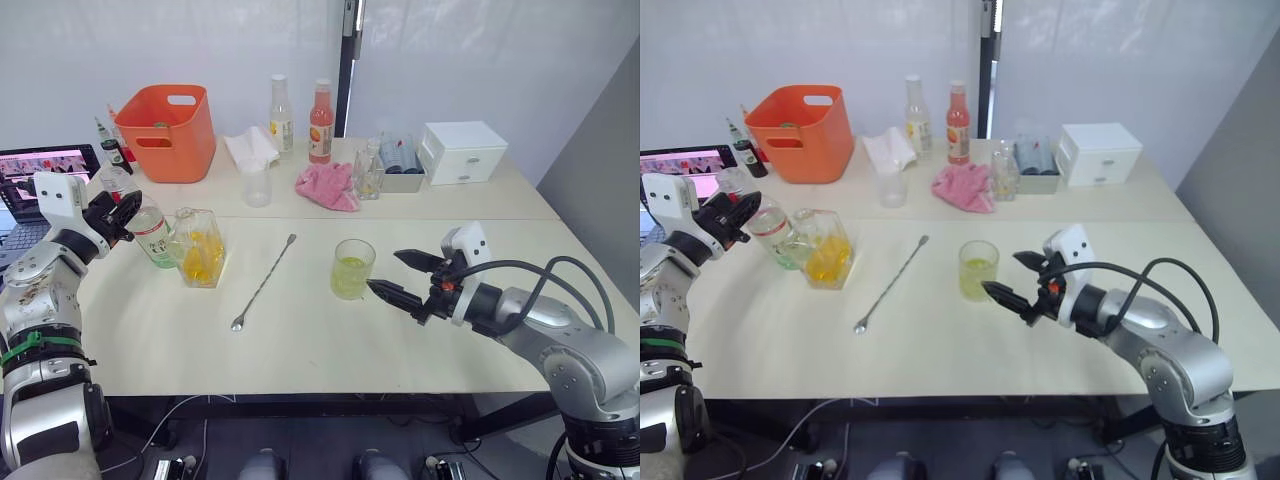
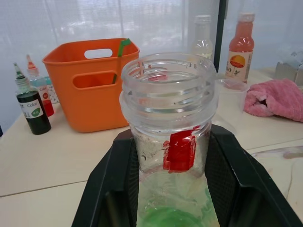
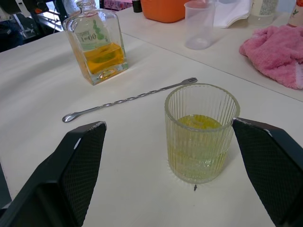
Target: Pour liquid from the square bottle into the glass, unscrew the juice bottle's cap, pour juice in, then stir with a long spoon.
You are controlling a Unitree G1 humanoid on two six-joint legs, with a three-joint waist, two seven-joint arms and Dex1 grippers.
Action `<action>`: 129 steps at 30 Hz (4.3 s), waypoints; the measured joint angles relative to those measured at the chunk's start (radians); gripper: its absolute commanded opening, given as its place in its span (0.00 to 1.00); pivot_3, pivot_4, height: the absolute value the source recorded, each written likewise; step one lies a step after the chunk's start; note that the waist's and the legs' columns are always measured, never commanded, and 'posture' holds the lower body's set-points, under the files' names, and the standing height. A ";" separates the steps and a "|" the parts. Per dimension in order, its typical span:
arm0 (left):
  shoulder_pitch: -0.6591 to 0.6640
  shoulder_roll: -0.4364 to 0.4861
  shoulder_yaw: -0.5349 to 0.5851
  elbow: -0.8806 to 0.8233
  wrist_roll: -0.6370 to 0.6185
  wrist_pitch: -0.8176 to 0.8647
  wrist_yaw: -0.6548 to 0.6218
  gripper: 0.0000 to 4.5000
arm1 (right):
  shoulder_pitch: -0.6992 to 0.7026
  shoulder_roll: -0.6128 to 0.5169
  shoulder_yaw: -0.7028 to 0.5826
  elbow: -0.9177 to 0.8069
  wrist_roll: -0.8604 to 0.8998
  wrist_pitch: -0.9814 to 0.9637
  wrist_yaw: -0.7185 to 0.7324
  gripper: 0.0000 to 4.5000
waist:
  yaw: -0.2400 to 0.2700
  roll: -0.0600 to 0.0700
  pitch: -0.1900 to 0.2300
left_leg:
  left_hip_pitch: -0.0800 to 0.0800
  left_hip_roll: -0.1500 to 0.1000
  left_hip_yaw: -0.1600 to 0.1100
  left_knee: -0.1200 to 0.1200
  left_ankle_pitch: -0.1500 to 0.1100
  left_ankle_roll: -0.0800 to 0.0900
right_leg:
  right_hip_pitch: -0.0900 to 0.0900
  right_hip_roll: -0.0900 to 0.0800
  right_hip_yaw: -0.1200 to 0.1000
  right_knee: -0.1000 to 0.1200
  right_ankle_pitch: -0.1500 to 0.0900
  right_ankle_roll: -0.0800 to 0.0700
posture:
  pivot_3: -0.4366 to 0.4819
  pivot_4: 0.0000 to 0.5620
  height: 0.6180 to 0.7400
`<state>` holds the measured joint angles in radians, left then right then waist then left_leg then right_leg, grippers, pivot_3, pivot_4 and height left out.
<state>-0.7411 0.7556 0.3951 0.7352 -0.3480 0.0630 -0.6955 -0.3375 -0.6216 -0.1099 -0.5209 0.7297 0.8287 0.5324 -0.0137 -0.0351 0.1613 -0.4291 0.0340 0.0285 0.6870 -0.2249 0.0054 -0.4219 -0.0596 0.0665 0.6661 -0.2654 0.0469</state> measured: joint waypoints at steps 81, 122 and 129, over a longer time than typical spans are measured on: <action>0.908 -0.030 0.357 -0.806 -0.319 0.425 -0.170 1.00 | 0.450 -0.212 -0.478 0.011 0.096 -0.025 0.159 1.00 | 0.019 -0.002 -0.001 | 0.007 0.001 0.007 -0.006 0.000 0.000 | 0.002 -0.001 0.003 -0.006 -0.002 -0.003 | 0.48 0.27 0.79; 0.547 -0.219 -0.215 -1.311 -0.224 0.973 0.475 1.00 | 0.095 -0.336 -0.147 0.051 0.199 -0.017 0.471 1.00 | 0.018 -0.007 -0.006 | 0.006 0.002 0.005 -0.005 0.000 -0.001 | 0.003 0.001 0.004 -0.004 0.000 -0.001 | 0.48 0.27 0.79; 0.329 -0.318 -0.283 -1.226 -0.169 1.225 0.625 1.00 | 0.088 -0.335 -0.146 0.027 0.236 -0.003 0.454 1.00 | 0.010 -0.007 -0.006 | 0.006 0.001 -0.002 -0.006 0.000 0.000 | 0.002 0.000 0.004 -0.004 0.000 -0.001 | 0.48 0.27 0.79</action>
<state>-0.4120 0.4380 0.1117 -0.4910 -0.5174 1.2882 -0.0706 -0.2493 -0.9569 -0.2555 -0.4942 0.9655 0.8260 0.9865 -0.0037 -0.0426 0.1550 -0.4232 0.0346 0.0268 0.6806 -0.2252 0.0050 -0.4194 -0.0592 0.0703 0.6626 -0.2653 0.0458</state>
